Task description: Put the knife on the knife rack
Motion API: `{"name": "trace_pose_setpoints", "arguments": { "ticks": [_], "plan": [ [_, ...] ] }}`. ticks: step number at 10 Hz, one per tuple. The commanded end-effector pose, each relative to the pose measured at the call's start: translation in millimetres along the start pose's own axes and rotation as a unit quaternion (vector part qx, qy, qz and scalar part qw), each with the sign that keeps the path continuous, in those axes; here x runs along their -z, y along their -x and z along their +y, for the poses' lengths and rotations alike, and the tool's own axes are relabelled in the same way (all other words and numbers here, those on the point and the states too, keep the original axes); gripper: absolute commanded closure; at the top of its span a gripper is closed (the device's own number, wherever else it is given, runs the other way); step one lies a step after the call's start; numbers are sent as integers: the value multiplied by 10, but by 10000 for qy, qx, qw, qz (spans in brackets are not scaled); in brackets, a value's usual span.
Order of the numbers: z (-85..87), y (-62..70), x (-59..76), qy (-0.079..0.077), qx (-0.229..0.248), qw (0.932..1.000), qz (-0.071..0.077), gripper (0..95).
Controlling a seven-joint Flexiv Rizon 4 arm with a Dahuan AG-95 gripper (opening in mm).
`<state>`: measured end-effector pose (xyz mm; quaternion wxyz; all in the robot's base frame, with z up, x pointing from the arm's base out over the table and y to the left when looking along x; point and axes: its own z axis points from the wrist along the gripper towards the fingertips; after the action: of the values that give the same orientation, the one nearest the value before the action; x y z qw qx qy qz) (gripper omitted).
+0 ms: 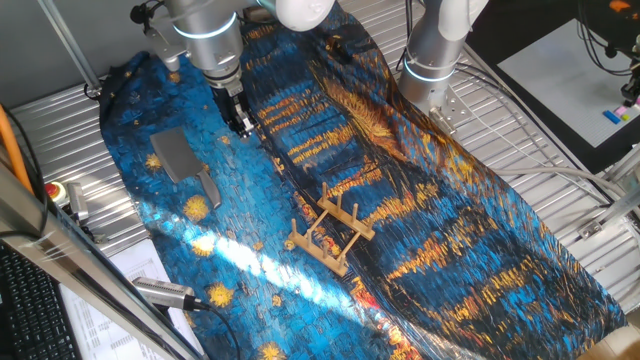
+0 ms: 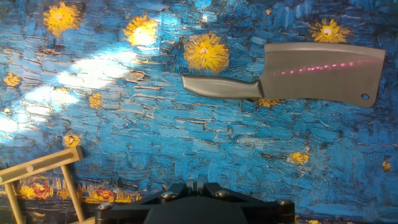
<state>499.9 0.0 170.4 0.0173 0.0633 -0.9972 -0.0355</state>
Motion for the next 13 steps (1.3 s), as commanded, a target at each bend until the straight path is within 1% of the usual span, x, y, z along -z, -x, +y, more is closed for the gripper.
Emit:
{"name": "trace_pose_setpoints", "arguments": {
  "ticks": [1, 9, 12, 13],
  "plan": [
    [1, -1, 0, 1, -2, 10000, 5, 950],
    [0, 0, -2, -7, -61, 10000, 21, 950],
    [-35, 30, -55, -108, -31, 9999, -33, 950],
    [-35, 30, -55, -108, -31, 9999, -33, 950]
  ]
}}
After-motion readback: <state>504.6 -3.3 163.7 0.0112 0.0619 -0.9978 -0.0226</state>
